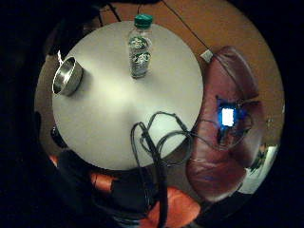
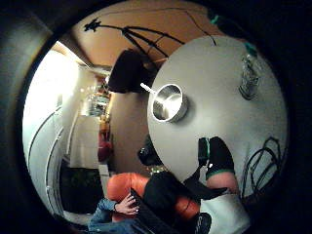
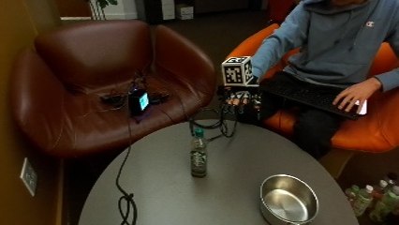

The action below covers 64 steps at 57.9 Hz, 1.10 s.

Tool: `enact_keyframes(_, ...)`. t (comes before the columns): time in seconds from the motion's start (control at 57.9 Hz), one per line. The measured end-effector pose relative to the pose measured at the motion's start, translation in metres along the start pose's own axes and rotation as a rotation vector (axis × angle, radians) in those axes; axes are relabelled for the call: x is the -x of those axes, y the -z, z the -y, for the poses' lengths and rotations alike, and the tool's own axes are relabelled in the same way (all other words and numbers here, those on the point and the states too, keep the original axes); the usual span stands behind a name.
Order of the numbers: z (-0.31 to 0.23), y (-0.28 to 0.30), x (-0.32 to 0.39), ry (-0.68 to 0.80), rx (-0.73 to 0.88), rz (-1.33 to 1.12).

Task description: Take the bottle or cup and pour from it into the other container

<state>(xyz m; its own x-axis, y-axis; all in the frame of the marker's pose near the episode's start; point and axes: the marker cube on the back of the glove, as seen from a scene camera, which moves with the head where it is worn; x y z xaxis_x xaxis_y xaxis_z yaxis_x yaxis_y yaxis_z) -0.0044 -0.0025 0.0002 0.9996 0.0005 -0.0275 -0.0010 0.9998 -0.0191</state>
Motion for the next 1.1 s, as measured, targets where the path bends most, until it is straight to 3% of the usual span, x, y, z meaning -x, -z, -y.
enact_keyframes(0.639, 0.044, 0.025, 0.03, 0.05, 0.112, -0.173)
enact_keyframes(1.105, 0.072, 0.057, -0.021, -0.006, 0.107, -0.182)
